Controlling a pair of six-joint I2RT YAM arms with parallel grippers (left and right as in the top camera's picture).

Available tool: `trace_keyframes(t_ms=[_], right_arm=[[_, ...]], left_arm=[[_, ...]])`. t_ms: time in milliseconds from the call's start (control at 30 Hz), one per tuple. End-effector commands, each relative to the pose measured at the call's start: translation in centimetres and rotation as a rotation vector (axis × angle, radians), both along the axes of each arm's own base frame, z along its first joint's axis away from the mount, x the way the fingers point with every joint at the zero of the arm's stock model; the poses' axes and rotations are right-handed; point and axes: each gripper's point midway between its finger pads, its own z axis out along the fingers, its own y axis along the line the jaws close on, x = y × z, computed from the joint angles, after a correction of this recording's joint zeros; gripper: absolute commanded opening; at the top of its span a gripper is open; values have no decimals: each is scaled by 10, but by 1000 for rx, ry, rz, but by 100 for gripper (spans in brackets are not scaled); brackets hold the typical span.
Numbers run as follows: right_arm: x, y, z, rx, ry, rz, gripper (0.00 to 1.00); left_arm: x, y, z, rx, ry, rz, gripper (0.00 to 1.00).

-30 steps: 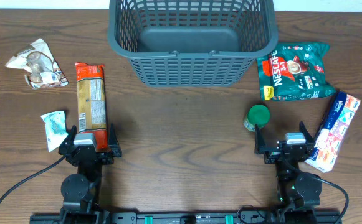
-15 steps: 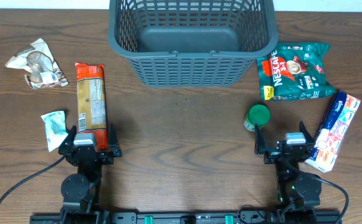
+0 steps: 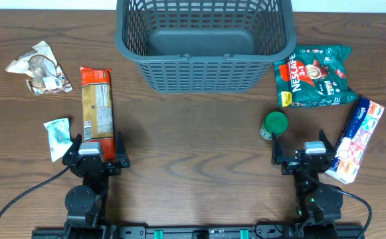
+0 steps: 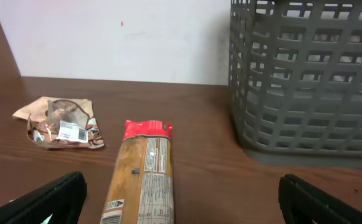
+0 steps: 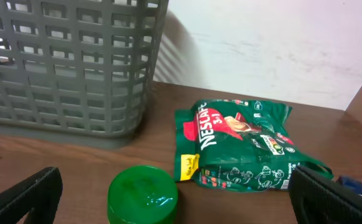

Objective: Pack container

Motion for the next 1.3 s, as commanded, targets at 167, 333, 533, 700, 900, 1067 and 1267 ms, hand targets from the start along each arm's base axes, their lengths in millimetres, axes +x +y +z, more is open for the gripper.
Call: trace_keyframes(t_ms=[167,333,533,700,900,1067,1267], right_arm=[[-1,13,-3,200,22,57,99],[0,9,13,250,6,34,99],[1,-7,73,246,37,-44,99],[23,-20,109,232,200,-96,99],[63,-34,147,256,462,-82,99],[88,-34,164,363,712,50,99],[126,-58,197,318,737,29,99]], left_arm=[[-1,5,-18,-81,54,37,99],[-2,5,-11,-169,82,53,98],[3,9,49,-170,84,81,98],[21,7,81,-156,187,89,99],[41,5,105,-133,361,101,98],[47,4,113,-113,502,113,98],[47,5,115,-98,600,121,99]])
